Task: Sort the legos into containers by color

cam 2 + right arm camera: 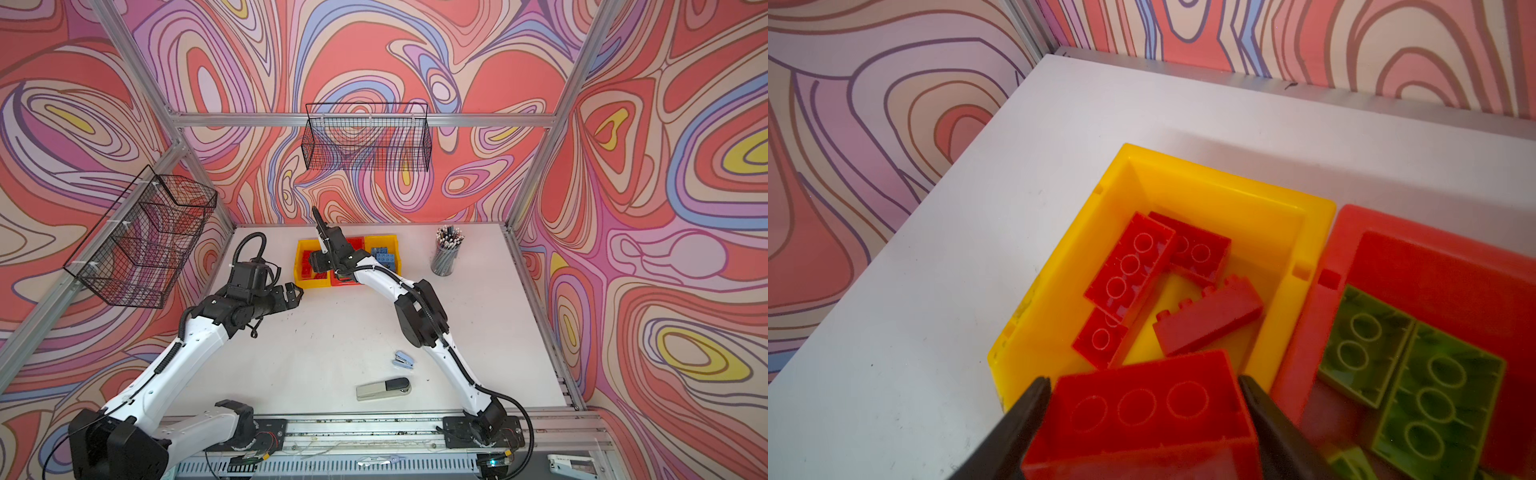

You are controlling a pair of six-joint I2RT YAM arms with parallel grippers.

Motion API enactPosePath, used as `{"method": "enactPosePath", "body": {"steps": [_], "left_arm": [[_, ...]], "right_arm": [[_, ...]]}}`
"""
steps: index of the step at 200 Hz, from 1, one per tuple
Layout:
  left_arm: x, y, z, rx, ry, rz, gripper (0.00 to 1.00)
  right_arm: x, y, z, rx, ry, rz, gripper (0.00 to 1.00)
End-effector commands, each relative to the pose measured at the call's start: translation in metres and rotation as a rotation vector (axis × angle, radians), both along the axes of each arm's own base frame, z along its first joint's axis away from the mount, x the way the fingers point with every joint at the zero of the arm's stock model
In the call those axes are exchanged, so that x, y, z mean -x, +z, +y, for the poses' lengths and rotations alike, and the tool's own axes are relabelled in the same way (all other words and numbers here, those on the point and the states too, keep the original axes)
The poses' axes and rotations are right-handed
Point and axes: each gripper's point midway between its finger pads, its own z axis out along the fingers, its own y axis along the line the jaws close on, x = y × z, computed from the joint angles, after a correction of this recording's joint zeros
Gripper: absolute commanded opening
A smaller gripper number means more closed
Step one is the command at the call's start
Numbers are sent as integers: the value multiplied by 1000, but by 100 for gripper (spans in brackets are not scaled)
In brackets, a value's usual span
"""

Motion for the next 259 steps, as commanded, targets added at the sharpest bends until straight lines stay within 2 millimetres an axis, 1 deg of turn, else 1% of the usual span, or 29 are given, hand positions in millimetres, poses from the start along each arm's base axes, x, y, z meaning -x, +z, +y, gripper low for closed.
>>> {"method": "enactPosePath", "body": {"steps": [1,7,26,36,44,56,82,89,94,98,114,125,148,156,165,186,188,194,196,198,202,211,237,259], "left_arm": [[3,9,6,-26,-3,2,100],[2,10,7,-28,-1,2,100],[4,10,7,-33,-5,0,100],[5,9,8,-35,-4,1,100],[5,9,9,-35,-4,-2,100],[6,9,10,-37,-2,-8,100],[10,9,10,-32,-6,-25,100],[10,10,11,-33,-7,-37,100],[11,11,12,-37,-2,-46,100],[12,12,13,-38,3,-56,100],[14,16,17,-45,7,-105,100],[16,19,19,-46,15,-139,100],[19,22,17,-27,-1,-197,100],[20,23,16,-21,-5,-217,100],[20,22,18,-19,2,-233,100],[20,21,26,-35,49,-260,100],[20,21,27,-39,56,-261,100],[20,20,32,-54,81,-258,100],[20,19,34,-58,90,-257,100],[20,19,35,-63,98,-256,100],[20,19,37,-72,107,-253,100],[19,18,40,-93,115,-254,100],[17,12,53,-164,159,-255,100],[16,8,67,-217,231,-260,100]], "right_arm": [[-5,19,14,-57,25,-46,67],[-5,21,15,-64,27,-47,71],[-6,29,18,-87,29,-51,88],[-5,35,18,-98,30,-54,93],[-5,39,19,-107,31,-54,96],[-3,47,18,-118,33,-54,98],[4,63,11,-123,29,-53,98],[8,69,9,-124,30,-52,98],[11,69,6,-118,30,-46,98],[14,74,4,-118,32,-49,98],[26,84,-9,-98,32,-49,98],[38,86,-18,-77,35,-43,98],[59,80,-47,-16,2,-20,98],[66,86,-59,-5,-20,-28,98],[77,84,-74,13,-41,-29,98],[101,93,-108,38,-82,-60,98],[103,90,-112,48,-90,-56,98],[108,93,-123,57,-113,-64,98],[109,89,-126,67,-121,-61,98],[112,96,-131,62,-129,-72,98],[116,100,-138,64,-144,-80,98],[123,101,-153,75,-174,-83,98],[137,94,-205,111,-292,-62,98],[137,78,-266,58,-424,48,98]]}}
